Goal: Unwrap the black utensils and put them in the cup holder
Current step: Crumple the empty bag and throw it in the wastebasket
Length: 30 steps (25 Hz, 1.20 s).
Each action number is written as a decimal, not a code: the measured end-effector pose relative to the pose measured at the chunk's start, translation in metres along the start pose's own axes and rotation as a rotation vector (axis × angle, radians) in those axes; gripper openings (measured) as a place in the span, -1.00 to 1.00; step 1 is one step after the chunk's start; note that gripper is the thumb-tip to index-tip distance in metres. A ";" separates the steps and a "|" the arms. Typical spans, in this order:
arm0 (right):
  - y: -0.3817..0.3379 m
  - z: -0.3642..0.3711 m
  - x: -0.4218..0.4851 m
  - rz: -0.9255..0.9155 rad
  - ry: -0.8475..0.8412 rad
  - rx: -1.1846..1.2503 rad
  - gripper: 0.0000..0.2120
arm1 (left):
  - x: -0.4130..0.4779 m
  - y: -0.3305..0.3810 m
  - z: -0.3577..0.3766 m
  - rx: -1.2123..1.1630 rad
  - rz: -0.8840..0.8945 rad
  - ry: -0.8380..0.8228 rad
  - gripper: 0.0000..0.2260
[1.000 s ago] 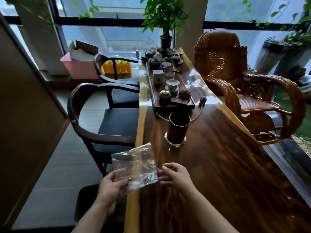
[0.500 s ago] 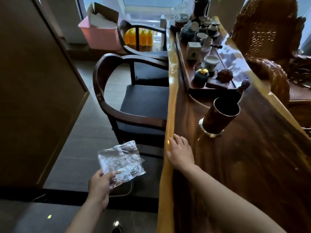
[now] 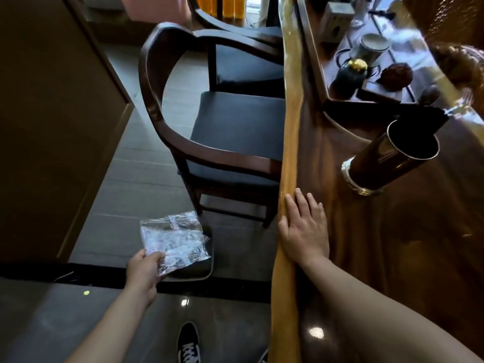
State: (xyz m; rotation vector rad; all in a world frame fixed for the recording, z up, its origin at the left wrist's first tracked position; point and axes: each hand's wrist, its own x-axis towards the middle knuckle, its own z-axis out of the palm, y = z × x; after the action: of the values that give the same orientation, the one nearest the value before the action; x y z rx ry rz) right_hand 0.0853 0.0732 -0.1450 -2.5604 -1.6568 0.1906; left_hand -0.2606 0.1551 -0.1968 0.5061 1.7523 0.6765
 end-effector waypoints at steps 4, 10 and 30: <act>-0.004 -0.002 0.001 0.028 -0.004 -0.013 -0.41 | 0.036 -0.016 -0.002 0.107 0.024 0.108 -0.84; -0.005 -0.004 0.001 0.037 -0.003 -0.040 -0.39 | 0.072 -0.048 0.004 0.417 0.138 0.292 -0.90; -0.002 0.009 0.002 0.008 0.118 0.054 -0.40 | 0.171 -0.104 0.058 0.966 0.128 0.239 -0.81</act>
State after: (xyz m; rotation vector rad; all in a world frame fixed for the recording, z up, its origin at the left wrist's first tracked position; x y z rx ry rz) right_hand 0.0830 0.0757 -0.1540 -2.4872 -1.5786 0.0810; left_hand -0.2509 0.1994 -0.4005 1.2320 2.2316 -0.0895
